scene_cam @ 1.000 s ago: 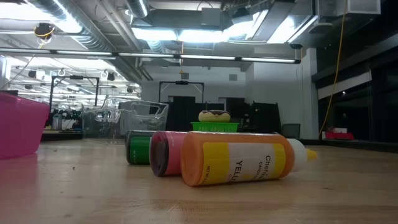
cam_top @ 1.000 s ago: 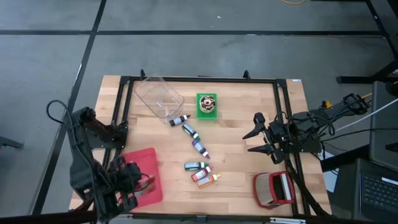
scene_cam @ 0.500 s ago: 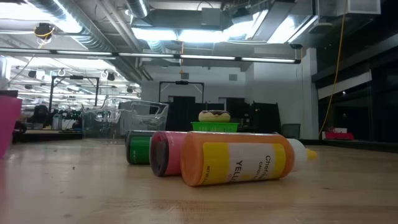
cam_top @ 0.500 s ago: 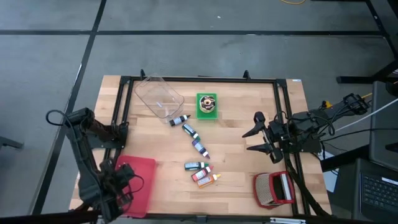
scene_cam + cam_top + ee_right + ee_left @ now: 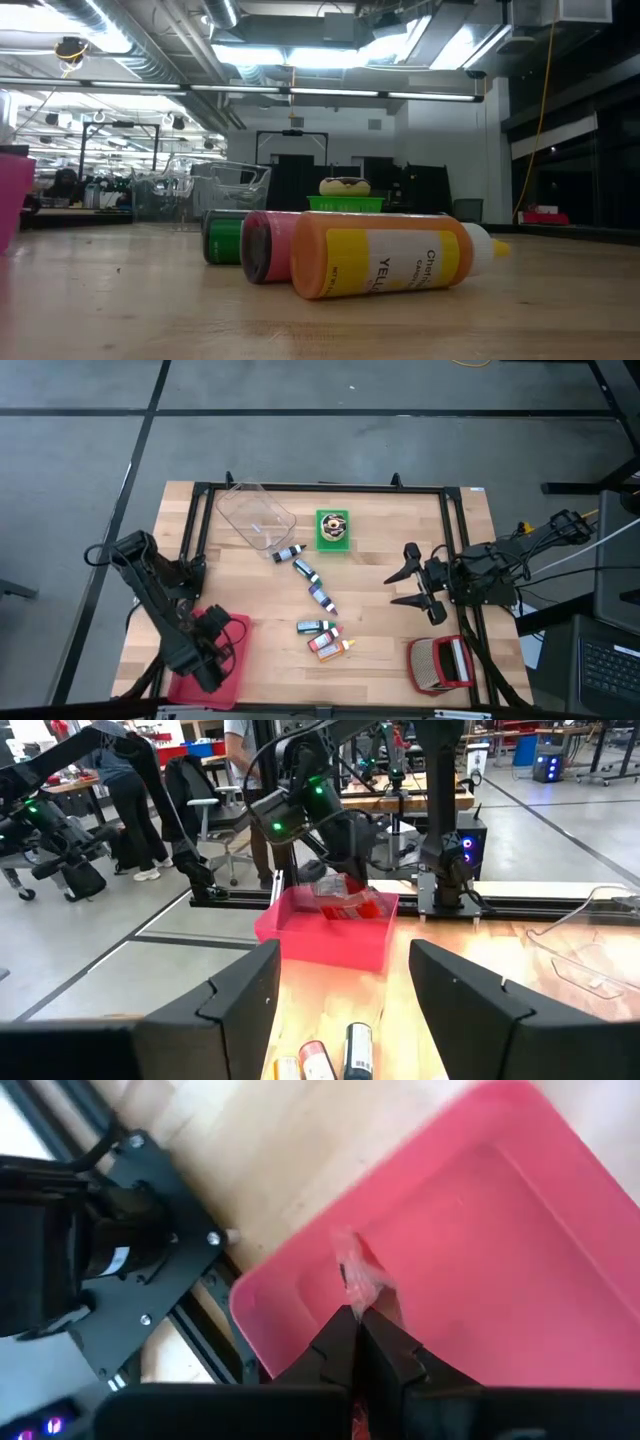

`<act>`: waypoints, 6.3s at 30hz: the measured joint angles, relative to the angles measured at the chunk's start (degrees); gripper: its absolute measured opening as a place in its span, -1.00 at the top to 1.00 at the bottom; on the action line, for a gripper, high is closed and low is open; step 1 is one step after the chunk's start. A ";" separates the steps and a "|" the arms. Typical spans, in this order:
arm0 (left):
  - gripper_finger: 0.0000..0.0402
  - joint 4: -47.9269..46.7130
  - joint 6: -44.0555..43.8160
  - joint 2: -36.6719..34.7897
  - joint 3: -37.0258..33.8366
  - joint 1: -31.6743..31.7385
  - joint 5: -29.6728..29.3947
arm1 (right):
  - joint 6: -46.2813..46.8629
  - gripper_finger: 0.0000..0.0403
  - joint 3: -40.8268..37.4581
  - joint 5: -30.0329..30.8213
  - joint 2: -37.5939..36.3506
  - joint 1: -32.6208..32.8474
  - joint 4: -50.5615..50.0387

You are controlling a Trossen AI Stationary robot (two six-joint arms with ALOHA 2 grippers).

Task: Pick & Place Food Item
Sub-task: Put the red popcorn bag into the pink bin, then put the top green food coloring bottle into the transparent bin

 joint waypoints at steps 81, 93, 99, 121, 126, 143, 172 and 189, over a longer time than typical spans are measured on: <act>0.14 101.64 120.53 -0.42 -31.65 47.18 -4.56 | 6.46 -0.12 0.01 25.52 15.38 -11.85 7.92; 0.16 84.94 130.06 -0.42 -24.33 51.45 -7.41 | 8.92 -0.12 0.01 25.49 17.03 -14.21 8.80; 0.20 80.85 130.71 -0.42 -24.33 53.97 -3.19 | 9.29 -0.12 0.01 25.49 17.03 -14.21 8.81; 0.23 89.52 141.11 6.48 -24.33 54.02 2.60 | 8.81 -0.12 0.01 23.77 17.03 -16.23 8.82; 0.23 89.73 142.27 6.93 -23.75 54.11 2.62 | 8.59 -0.12 0.01 23.77 17.01 -16.22 9.00; 0.24 84.29 144.02 7.97 -21.81 54.73 1.82 | 8.41 -0.12 0.01 23.77 17.01 -16.22 8.98; 0.86 81.23 142.26 11.84 -15.45 55.25 -2.90 | 8.35 -0.12 0.01 23.77 17.01 -16.20 8.99; 0.17 76.28 142.10 11.54 -12.16 55.18 -9.16 | 8.16 -0.12 0.01 22.48 16.99 -16.20 9.00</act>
